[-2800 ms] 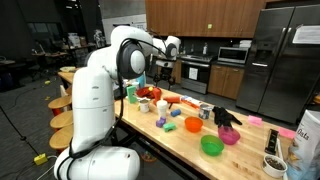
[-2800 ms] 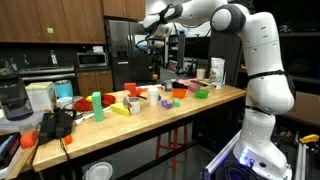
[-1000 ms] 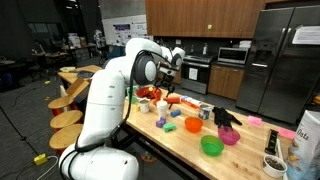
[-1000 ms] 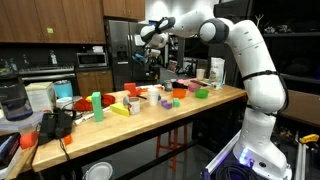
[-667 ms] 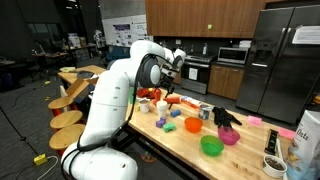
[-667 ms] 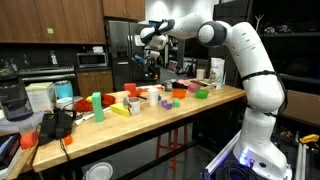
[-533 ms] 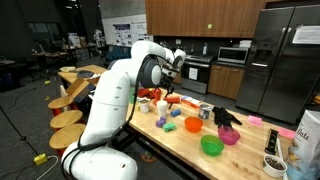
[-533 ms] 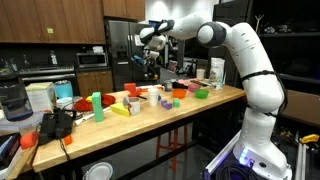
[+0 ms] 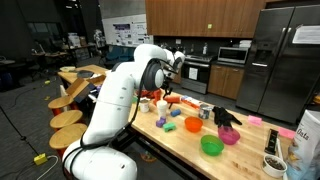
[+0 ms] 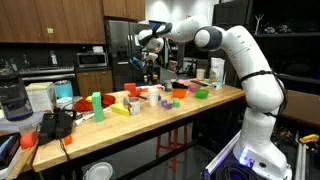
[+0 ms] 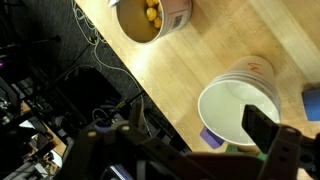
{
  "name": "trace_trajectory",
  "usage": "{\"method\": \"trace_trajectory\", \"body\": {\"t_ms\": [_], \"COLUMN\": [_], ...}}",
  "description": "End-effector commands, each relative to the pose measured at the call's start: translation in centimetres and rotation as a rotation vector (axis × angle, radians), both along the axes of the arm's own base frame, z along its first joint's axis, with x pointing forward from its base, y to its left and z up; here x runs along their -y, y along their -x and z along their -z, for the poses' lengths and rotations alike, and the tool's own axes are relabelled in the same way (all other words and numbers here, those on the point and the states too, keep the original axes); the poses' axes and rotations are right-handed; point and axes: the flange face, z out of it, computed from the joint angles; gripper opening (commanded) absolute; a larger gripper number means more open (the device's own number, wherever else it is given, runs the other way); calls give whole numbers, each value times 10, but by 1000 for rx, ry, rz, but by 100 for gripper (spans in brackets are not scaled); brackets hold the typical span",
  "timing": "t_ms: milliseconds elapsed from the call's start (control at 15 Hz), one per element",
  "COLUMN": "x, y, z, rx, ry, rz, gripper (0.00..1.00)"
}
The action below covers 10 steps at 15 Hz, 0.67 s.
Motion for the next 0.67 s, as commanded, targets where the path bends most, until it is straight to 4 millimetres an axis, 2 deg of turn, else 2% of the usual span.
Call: {"method": "trace_trajectory", "body": {"t_ms": [0,600], "x": [3,-4], "y": [-6,-13], "z": [1,18], "rx": [-20,-60], "ry": [-35,-67], "rz": [-29,-66], "gripper": [100,100]}}
